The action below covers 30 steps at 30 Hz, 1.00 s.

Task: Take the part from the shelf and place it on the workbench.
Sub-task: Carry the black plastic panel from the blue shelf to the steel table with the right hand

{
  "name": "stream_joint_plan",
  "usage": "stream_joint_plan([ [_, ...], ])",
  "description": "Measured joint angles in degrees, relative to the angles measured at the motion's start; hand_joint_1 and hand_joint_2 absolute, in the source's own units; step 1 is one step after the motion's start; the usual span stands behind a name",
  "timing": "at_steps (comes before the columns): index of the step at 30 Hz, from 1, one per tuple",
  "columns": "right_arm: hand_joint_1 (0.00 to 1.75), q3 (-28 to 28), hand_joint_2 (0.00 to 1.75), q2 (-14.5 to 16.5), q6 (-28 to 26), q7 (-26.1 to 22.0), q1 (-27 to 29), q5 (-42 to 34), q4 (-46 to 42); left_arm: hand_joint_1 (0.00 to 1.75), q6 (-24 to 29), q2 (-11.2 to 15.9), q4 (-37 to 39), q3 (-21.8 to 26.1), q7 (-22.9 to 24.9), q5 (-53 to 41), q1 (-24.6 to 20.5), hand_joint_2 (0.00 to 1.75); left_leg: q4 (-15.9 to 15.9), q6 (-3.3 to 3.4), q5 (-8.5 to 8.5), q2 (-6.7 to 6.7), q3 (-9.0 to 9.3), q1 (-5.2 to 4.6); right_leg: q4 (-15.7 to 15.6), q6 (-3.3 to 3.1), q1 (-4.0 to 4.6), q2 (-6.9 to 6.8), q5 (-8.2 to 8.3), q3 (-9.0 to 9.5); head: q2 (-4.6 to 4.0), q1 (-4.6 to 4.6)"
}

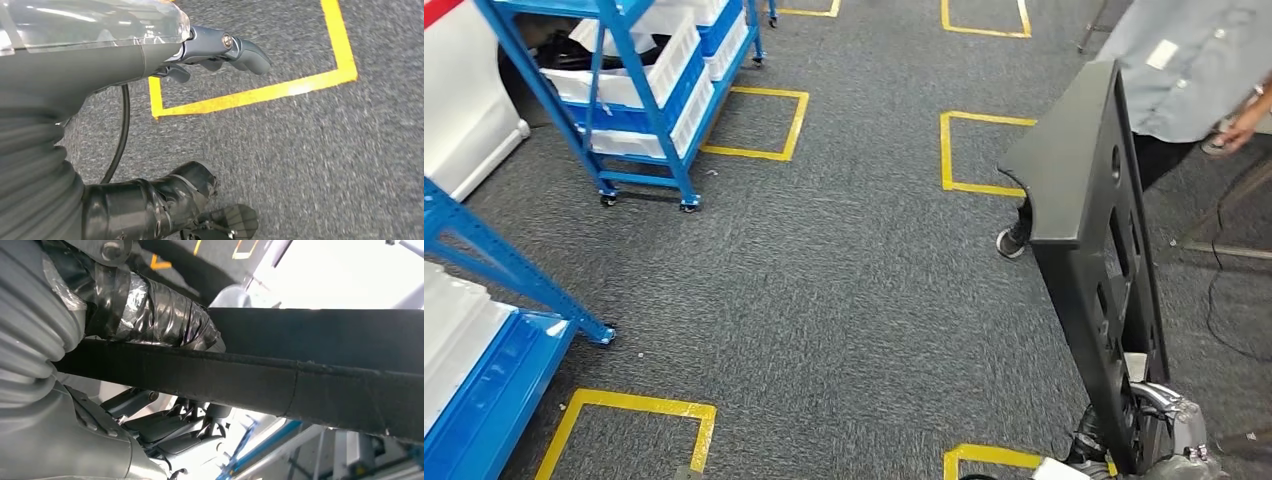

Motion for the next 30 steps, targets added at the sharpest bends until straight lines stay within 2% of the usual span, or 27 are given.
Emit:
stream_joint_plan([
  [1, 1.75, -0.06, 1.75, -0.01, 0.0, 0.0, -0.03, -0.05, 0.0, 0.0, 0.01, -0.05, 0.0, 0.01, 0.01, 0.0, -0.07, 1.75, -0.12, -0.27, -0.08, 0.55, 0.21, -0.07, -0.17, -0.26, 0.18, 0.54, 0.04, -0.09, 0.0, 0.01],
  [2, 1.75, -0.14, 1.75, -0.01, 0.0, 0.0, 0.03, -0.14, -0.01, 0.0, 0.02, -0.13, 0.0, 0.01, 0.01, 0.03, -0.15, 1.75, -0.23, -0.55, -0.28, 0.94, 0.44, -0.05, -0.5, -0.56, -0.03, 1.18, 0.16, 0.08, 0.0, -0.01],
  [3, 1.75, -0.22, 1.75, -0.02, -0.01, 0.01, 0.08, -0.25, -0.01, 0.0, 0.04, -0.2, 0.0, 0.02, 0.01, 0.06, -0.24, 1.75, 0.07, -0.81, -0.72, 0.54, 0.54, -0.01, -0.93, -0.91, -0.21, 1.8, 0.32, 0.36, 0.0, 0.01],
  [4, 1.75, -0.29, 1.75, -0.02, -0.01, 0.01, 0.06, -0.38, -0.02, 0.0, 0.06, -0.25, 0.0, 0.03, 0.01, 0.1, -0.31, 1.75, 1.28, -1.0, -1.66, -0.49, 0.18, 0.03, -1.36, -1.26, -0.44, 2.39, 0.52, 0.66, 0.0, -0.02],
  [6, 1.75, -0.37, 1.75, -0.02, -0.02, 0.0, -0.06, -0.59, 0.01, 0.0, 0.09, -0.26, 0.0, 0.09, -0.01, 0.16, -0.31, 1.75, 7.15, -1.2, -4.92, -3.37, -2.44, 0.09, -1.77, -1.81, -0.63, 3.55, 0.65, 1.04, 0.0, -0.05],
  [7, 1.75, -0.39, 1.75, -0.02, -0.02, 0.0, -0.1, -0.64, 0.05, 0.0, 0.1, -0.26, 0.0, 0.13, 0.0, 0.18, -0.24, 1.75, 11.05, -1.24, -6.59, -4.19, -4.41, 0.1, -1.71, -1.97, -0.61, 4.23, 0.61, 1.03, 0.01, -0.08],
  [8, 1.75, -0.4, 1.75, -0.02, -0.02, 0.0, -0.1, -0.65, 0.11, 0.0, 0.1, -0.26, 0.0, 0.19, 0.03, 0.18, -0.14, 1.75, 14.18, -1.28, -7.5, -4.54, -6.11, 0.1, -1.61, -2.07, -0.57, 5.03, 0.54, 1.03, 0.01, -0.07],
  [9, 1.75, -0.43, 1.75, -0.02, -0.02, 0.0, -0.08, -0.65, 0.19, 0.0, 0.1, -0.26, 0.0, 0.23, 0.06, 0.18, -0.05, 1.75, 15.6, -1.29, -7.29, -4.67, -7.07, 0.1, -1.45, -2.09, -0.55, 5.88, 0.47, 1.04, 0.01, -0.08],
  [10, 1.75, -0.46, 1.75, -0.02, -0.02, 0.01, -0.07, -0.65, 0.26, 0.0, 0.1, -0.26, 0.0, 0.28, 0.11, 0.18, 0.02, 1.75, 14.88, -1.26, -5.89, -4.77, -7.08, 0.11, -1.22, -2.05, -0.55, 6.78, 0.36, 1.06, 0.01, -0.08],
  [11, 1.75, -0.48, 1.75, -0.02, -0.02, 0.01, -0.07, -0.65, 0.32, 0.0, 0.09, -0.26, 0.0, 0.3, 0.18, 0.17, 0.03, 1.75, 11.91, -1.16, -3.54, -5.12, -6.03, 0.11, -0.94, -1.94, -0.59, 7.64, 0.19, 1.09, 0.01, -0.08],
  [13, 1.75, -0.49, 1.75, -0.02, -0.02, 0.01, -0.11, -0.65, 0.4, 0.0, 0.07, -0.25, 0.0, 0.36, 0.46, 0.1, 0.01, 1.75, 4.56, -0.86, 0.12, -7.22, -3.15, 0.19, -0.22, -1.55, -0.64, 9.05, -0.25, 0.94, 0.01, -0.07],
  [14, 1.75, -0.49, 1.75, -0.02, -0.01, 0.0, -0.12, -0.64, 0.43, 0.0, 0.04, -0.24, 0.0, 0.39, 0.62, 0.05, 0.0, 1.75, 2.22, -0.7, 0.86, -8.19, -2.2, 0.2, 0.06, -1.26, -0.71, 9.61, -0.37, 0.73, 0.01, -0.07],
  [15, 1.75, -0.5, 1.75, -0.02, -0.01, 0.0, -0.11, -0.63, 0.44, 0.0, 0.03, -0.23, 0.0, 0.43, 0.75, 0.01, -0.05, 1.75, 1.26, -0.54, 0.82, -8.8, -1.81, 0.14, 0.19, -0.93, -0.78, 10.12, -0.4, 0.48, 0.01, -0.07],
  [17, 1.75, -0.52, 1.75, -0.02, -0.01, 0.0, 0.02, -0.61, 0.45, 0.0, 0.0, -0.28, 0.0, 0.45, 0.8, -0.01, -0.16, 1.75, 0.89, -0.07, 0.88, -8.15, -1.65, 0.08, 0.06, -0.25, -0.86, 11.14, -0.22, 0.16, 0.0, -0.08],
  [18, 1.75, -0.53, 1.75, -0.02, -0.02, 0.01, 0.14, -0.6, 0.45, 0.0, 0.01, -0.33, 0.0, 0.45, 0.75, 0.01, -0.2, 1.75, 0.56, 0.27, 1.04, -7.57, -1.52, 0.15, 0.19, 0.01, -0.8, 10.85, -0.35, 0.09, 0.0, -0.06],
  [20, 1.75, -0.54, 1.75, -0.03, -0.02, 0.0, 0.18, -0.6, 0.45, 0.0, 0.03, -0.43, 0.0, 0.48, 0.51, 0.05, -0.18, 1.75, -0.15, 0.96, 1.36, -6.33, -1.24, 0.41, 2.96, 0.5, -0.69, 8.3, -2.15, -1.2, 0.0, -0.01],
  [21, 1.75, -0.54, 1.75, -0.03, -0.02, 0.0, 0.13, -0.6, 0.49, 0.0, 0.04, -0.43, 0.0, 0.49, 0.37, 0.09, -0.14, 1.75, -0.3, 1.18, 1.39, -5.67, -1.14, 0.39, 5.96, 0.74, -0.75, 6.58, -3.79, -2.65, 0.0, 0.01],
  [22, 1.75, -0.54, 1.75, -0.04, -0.02, 0.0, 0.05, -0.61, 0.55, 0.0, 0.05, -0.43, 0.0, 0.5, 0.23, 0.13, -0.07, 1.75, -0.35, 1.3, 1.33, -4.98, -1.12, 0.34, 9.63, 1.01, -0.85, 5.46, -5.53, -4.54, 0.0, 0.02],
  [23, 1.75, -0.55, 1.75, -0.04, -0.02, 0.0, 0.02, -0.62, 0.65, 0.0, 0.08, -0.42, 0.0, 0.52, 0.13, 0.17, -0.01, 1.75, -0.33, 1.33, 1.23, -4.23, -1.1, 0.29, 13.02, 1.23, -1.0, 4.98, -6.75, -6.34, 0.0, 0.01],
  [24, 1.75, -0.57, 1.75, -0.05, -0.02, 0.01, 0.03, -0.63, 0.77, 0.0, 0.1, -0.42, 0.0, 0.54, 0.07, 0.2, 0.03, 1.75, -0.31, 1.31, 1.1, -3.49, -1.04, 0.27, 14.97, 1.39, -1.13, 4.73, -7.02, -7.45, 0.01, 0.02],
  [25, 1.75, -0.58, 1.75, -0.05, -0.02, 0.01, 0.05, -0.64, 0.86, 0.0, 0.13, -0.41, 0.0, 0.55, 0.02, 0.21, 0.02, 1.75, -0.3, 1.26, 0.93, -2.78, -0.9, 0.26, 14.82, 1.47, -1.22, 4.51, -6.17, -7.49, 0.01, 0.01],
  [26, 1.75, -0.6, 1.75, -0.06, -0.02, 0.01, 0.05, -0.65, 0.93, 0.0, 0.15, -0.42, 0.0, 0.55, -0.01, 0.22, 0.0, 1.75, -0.3, 1.18, 0.73, -2.13, -0.66, 0.26, 12.4, 1.45, -1.27, 4.12, -4.34, -6.32, 0.0, 0.02],
  [27, 1.75, -0.6, 1.75, -0.06, -0.02, 0.01, 0.03, -0.65, 0.96, 0.0, 0.16, -0.43, 0.0, 0.55, -0.02, 0.23, -0.02, 1.75, -0.3, 1.04, 0.5, -1.55, -0.32, 0.26, 8.33, 1.27, -1.2, 3.13, -2.17, -4.23, 0.0, 0.02],
  [28, 1.75, -0.6, 1.75, -0.06, -0.02, 0.01, -0.03, -0.66, 0.99, 0.0, 0.16, -0.45, 0.0, 0.55, -0.03, 0.26, -0.03, 1.75, -0.32, 0.84, 0.26, -1.03, 0.0, 0.19, 4.42, 0.94, -0.86, 1.58, -0.71, -2.18, 0.0, 0.02],
  [29, 1.75, -0.6, 1.75, -0.06, -0.01, 0.0, -0.08, -0.66, 1.02, 0.0, 0.16, -0.46, 0.0, 0.55, -0.02, 0.29, -0.03, 1.75, -0.32, 0.6, 0.04, -0.59, 0.27, 0.11, 1.5, 0.53, -0.49, 0.37, 0.17, -0.69, 0.0, 0.02],
  [30, 1.75, -0.6, 1.75, -0.06, -0.01, 0.0, -0.11, -0.68, 1.05, 0.0, 0.16, -0.46, 0.0, 0.56, -0.02, 0.32, -0.04, 1.75, -0.32, 0.34, -0.13, -0.14, 0.48, 0.02, -0.06, 0.16, -0.11, -0.48, 0.35, 0.05, 0.0, 0.01],
])
